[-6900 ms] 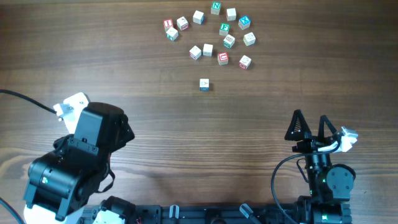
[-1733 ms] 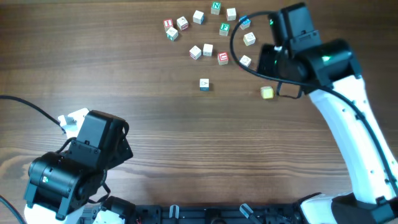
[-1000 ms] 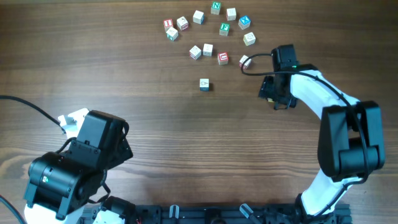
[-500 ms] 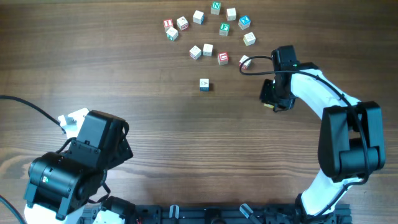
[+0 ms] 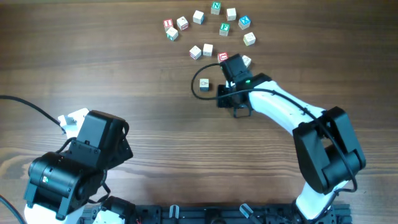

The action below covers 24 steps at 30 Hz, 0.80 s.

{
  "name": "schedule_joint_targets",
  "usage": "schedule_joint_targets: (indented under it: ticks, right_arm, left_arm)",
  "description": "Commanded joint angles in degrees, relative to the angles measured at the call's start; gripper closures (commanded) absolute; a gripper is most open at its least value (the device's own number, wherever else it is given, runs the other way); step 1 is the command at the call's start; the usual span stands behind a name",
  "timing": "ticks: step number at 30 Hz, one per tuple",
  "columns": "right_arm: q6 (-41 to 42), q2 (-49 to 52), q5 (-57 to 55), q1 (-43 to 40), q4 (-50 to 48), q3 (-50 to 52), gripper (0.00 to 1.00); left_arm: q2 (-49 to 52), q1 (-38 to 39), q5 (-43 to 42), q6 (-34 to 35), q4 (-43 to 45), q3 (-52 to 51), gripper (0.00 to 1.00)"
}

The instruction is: Form a circle

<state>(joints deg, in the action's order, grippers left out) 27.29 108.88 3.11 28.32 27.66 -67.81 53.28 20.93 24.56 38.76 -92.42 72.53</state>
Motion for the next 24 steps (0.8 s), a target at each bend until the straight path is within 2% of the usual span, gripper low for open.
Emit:
schedule_joint_targets:
  ticks: [1, 7, 16, 24]
  right_arm:
    - [1.18, 0.79, -3.28, 0.94, -2.80, 0.33, 0.67]
    - [1.22, 4.07, 1.07, 1.11, -7.17, 0.33, 0.66]
    - [1.42, 3.56, 2.14, 1.14, -6.16, 0.31, 0.45]
    - [2.62, -0.17, 1.84, 1.14, -4.24, 0.31, 0.46]
  left_arm:
    - [-0.13, -0.33, 0.04, 0.94, 0.02, -0.22, 0.00]
    - [-0.13, -0.33, 0.04, 0.94, 0.02, -0.22, 0.00]
    - [-0.13, -0.33, 0.04, 0.94, 0.02, -0.22, 0.00]
    - [-0.13, -0.33, 0.04, 0.94, 0.02, -0.22, 0.00]
